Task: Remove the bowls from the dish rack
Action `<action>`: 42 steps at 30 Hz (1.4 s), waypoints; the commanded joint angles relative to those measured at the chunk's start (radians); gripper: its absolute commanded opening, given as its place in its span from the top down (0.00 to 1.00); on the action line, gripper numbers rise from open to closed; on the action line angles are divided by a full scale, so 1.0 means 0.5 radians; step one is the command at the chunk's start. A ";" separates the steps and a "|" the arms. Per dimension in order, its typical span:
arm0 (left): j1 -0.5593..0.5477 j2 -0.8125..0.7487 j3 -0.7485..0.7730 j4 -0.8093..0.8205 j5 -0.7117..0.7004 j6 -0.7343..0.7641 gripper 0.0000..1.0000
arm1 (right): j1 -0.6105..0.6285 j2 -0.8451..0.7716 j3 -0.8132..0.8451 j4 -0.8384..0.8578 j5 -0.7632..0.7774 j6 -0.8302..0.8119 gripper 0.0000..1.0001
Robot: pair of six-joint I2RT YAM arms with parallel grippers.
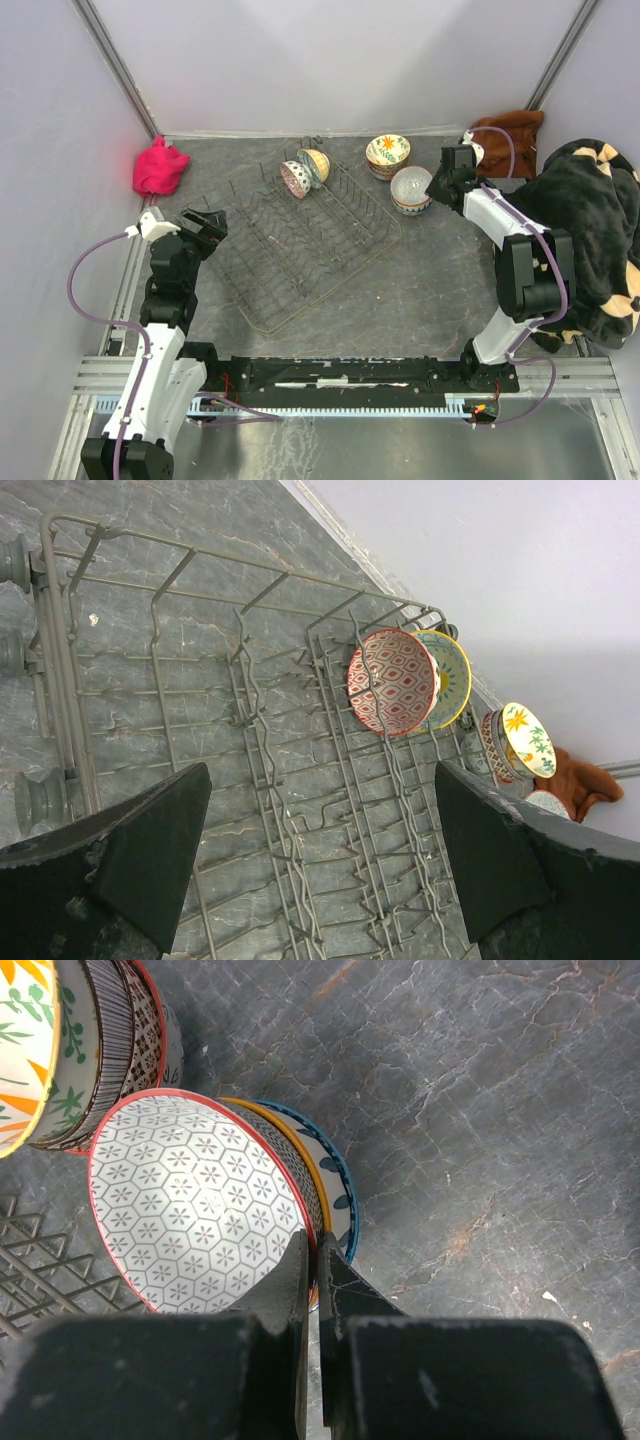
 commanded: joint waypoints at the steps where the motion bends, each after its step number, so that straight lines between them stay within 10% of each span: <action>1: -0.004 -0.005 0.010 0.095 -0.006 0.038 0.01 | -0.008 -0.004 0.017 0.096 -0.021 0.048 0.91; 25: -0.004 0.011 -0.005 0.116 -0.021 0.026 0.01 | 0.302 -0.486 0.020 0.160 0.257 -0.351 0.38; 42: -0.002 0.036 0.120 -0.109 -0.126 0.081 0.01 | 1.299 0.546 1.134 0.141 0.356 -1.114 0.37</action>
